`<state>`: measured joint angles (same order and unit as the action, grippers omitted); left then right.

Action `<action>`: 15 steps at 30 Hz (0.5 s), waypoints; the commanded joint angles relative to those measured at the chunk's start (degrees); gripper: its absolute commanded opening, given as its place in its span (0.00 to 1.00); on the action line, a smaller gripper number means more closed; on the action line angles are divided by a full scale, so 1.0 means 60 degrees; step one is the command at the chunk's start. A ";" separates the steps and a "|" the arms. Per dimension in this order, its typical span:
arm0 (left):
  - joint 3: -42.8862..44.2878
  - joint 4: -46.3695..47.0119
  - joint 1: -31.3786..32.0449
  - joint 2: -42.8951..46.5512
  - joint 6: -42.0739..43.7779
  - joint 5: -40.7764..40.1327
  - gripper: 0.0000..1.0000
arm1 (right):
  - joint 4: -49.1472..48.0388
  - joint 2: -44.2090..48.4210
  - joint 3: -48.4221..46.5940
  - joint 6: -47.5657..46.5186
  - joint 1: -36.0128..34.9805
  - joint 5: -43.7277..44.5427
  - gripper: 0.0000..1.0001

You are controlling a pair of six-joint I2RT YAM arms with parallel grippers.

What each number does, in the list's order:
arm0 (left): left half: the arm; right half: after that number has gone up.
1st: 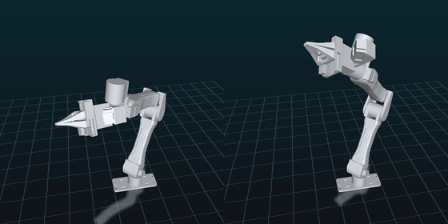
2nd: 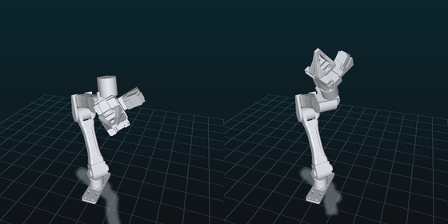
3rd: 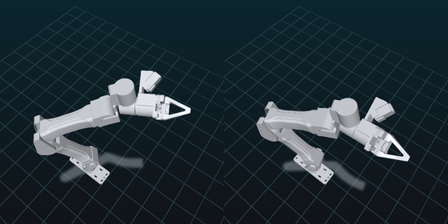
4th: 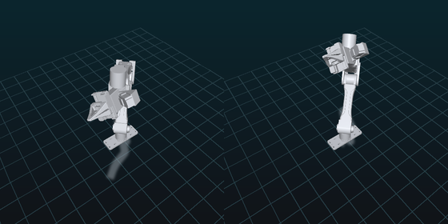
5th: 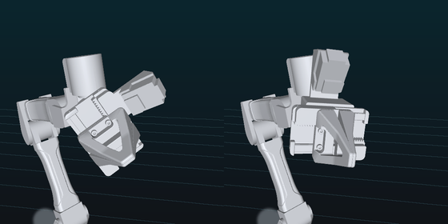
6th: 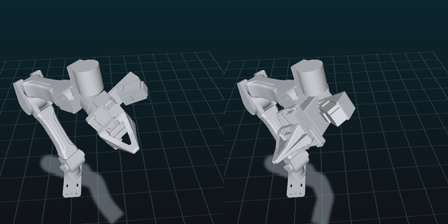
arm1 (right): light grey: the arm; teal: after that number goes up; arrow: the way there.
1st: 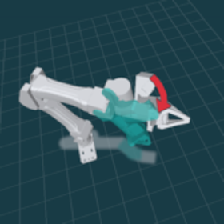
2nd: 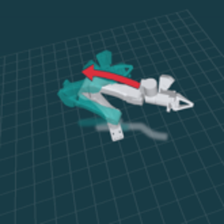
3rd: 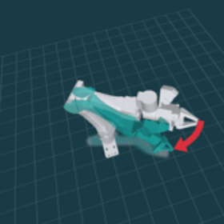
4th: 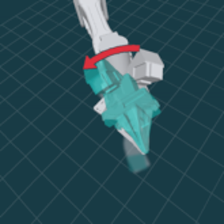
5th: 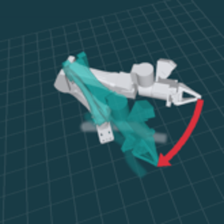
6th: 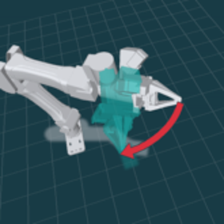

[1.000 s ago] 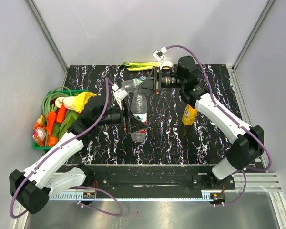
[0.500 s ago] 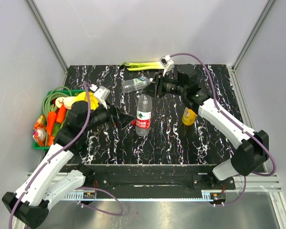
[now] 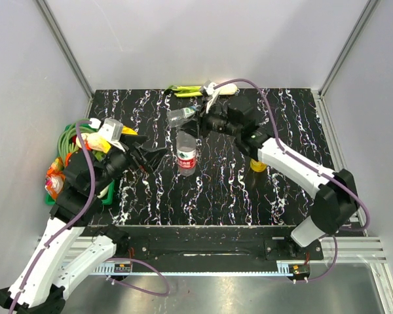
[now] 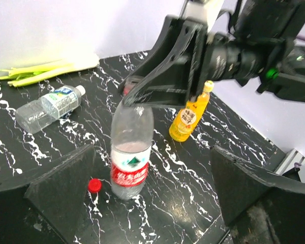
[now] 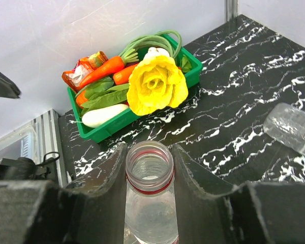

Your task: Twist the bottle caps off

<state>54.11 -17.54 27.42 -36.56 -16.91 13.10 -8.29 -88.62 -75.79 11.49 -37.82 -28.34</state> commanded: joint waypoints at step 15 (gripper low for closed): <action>0.0445 -0.0299 -0.0044 0.0086 0.0019 -0.0411 0.99 | -0.5074 -0.3202 -0.0859 -0.2908 -0.1913 0.1836 0.00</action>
<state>55.18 -19.73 27.42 -37.50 -16.88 12.53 -25.45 -105.36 -77.91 -0.62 -47.53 -22.48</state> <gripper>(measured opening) 0.988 0.403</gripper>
